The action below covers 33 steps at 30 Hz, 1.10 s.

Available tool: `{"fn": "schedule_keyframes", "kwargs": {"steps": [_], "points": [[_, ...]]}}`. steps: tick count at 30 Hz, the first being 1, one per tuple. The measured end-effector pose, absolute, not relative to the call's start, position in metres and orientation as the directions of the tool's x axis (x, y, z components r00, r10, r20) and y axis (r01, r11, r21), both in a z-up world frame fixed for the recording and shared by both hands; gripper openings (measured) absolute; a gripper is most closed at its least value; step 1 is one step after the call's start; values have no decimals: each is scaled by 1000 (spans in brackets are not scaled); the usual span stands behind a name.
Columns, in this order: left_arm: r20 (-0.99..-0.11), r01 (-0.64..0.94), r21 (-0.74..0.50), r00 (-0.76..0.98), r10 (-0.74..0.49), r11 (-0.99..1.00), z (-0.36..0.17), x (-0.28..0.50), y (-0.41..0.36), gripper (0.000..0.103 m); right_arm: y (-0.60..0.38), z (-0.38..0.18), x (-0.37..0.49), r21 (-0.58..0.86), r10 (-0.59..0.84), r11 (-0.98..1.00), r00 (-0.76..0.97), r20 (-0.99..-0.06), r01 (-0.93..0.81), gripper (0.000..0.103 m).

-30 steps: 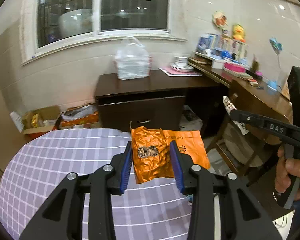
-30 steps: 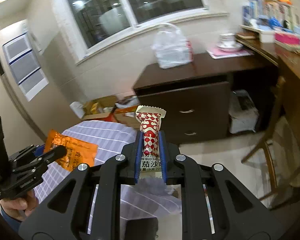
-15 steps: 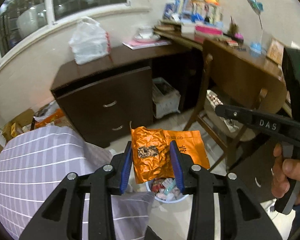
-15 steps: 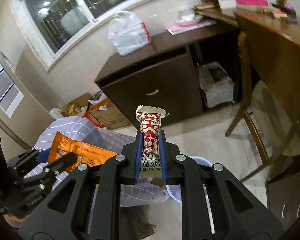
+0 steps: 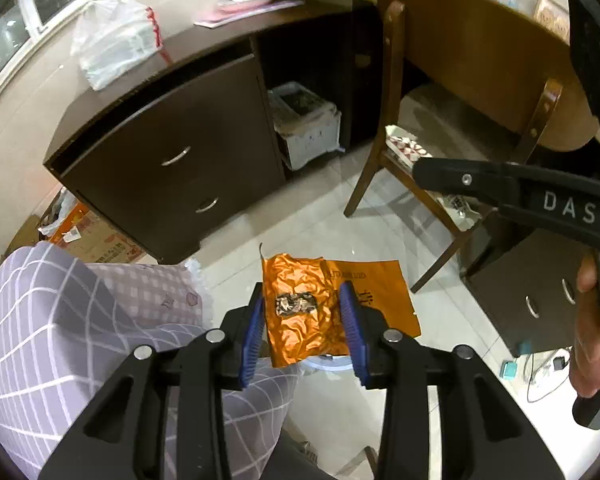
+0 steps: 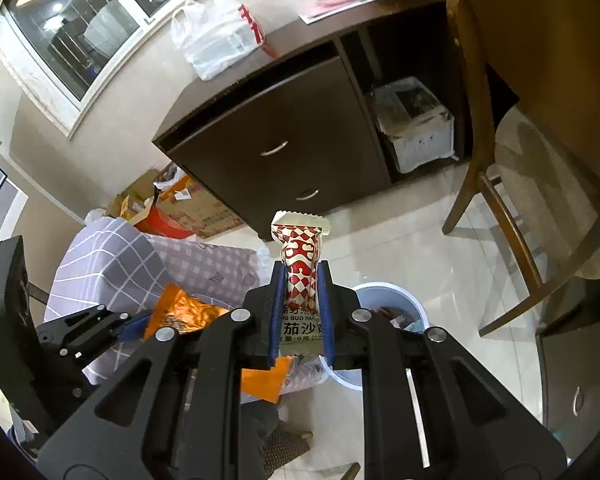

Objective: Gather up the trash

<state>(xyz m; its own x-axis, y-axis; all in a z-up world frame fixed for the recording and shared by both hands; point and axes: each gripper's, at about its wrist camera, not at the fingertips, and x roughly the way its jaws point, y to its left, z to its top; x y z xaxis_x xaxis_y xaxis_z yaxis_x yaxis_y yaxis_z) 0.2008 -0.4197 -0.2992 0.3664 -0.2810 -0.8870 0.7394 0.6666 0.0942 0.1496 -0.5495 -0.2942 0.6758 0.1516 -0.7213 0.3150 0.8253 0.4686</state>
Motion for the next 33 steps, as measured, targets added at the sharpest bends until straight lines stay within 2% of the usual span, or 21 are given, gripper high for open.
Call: {"fn": "schedule_keyframes", "kwargs": {"steps": [2,4,6,7,8,10,13,22,27,33], "points": [[-903,742,84,339,-264,665,-308,207,-425,43,-550,-301,154,472,161,822,665,-729,319,19],[-909,730,63,323,-263,680,-312,212,-426,73,-550,-309,159,466,161,820,649,-743,331,19],[-895,704,73,359,-265,707,-310,217,-422,84,-553,-320,163,465,162,811,628,-761,354,36],[-891,693,75,370,-264,717,-309,219,-419,85,-555,-326,163,473,160,799,626,-764,373,69],[-890,687,76,373,-261,722,-308,221,-417,86,-558,-329,162,474,150,791,628,-763,387,79],[-888,675,83,384,-253,733,-305,224,-413,87,-561,-334,159,486,154,779,630,-761,396,79],[-878,660,71,398,-268,748,-297,225,-404,89,-564,-339,157,489,152,764,620,-770,420,96],[-808,632,23,468,-358,775,-248,206,-381,92,-556,-315,143,445,81,768,620,-780,461,97],[-757,612,-23,505,-413,790,-209,187,-352,94,-538,-276,134,435,54,787,654,-754,437,97],[-671,564,-22,604,-431,825,-158,159,-299,97,-499,-217,123,418,35,828,710,-704,374,97]]}}
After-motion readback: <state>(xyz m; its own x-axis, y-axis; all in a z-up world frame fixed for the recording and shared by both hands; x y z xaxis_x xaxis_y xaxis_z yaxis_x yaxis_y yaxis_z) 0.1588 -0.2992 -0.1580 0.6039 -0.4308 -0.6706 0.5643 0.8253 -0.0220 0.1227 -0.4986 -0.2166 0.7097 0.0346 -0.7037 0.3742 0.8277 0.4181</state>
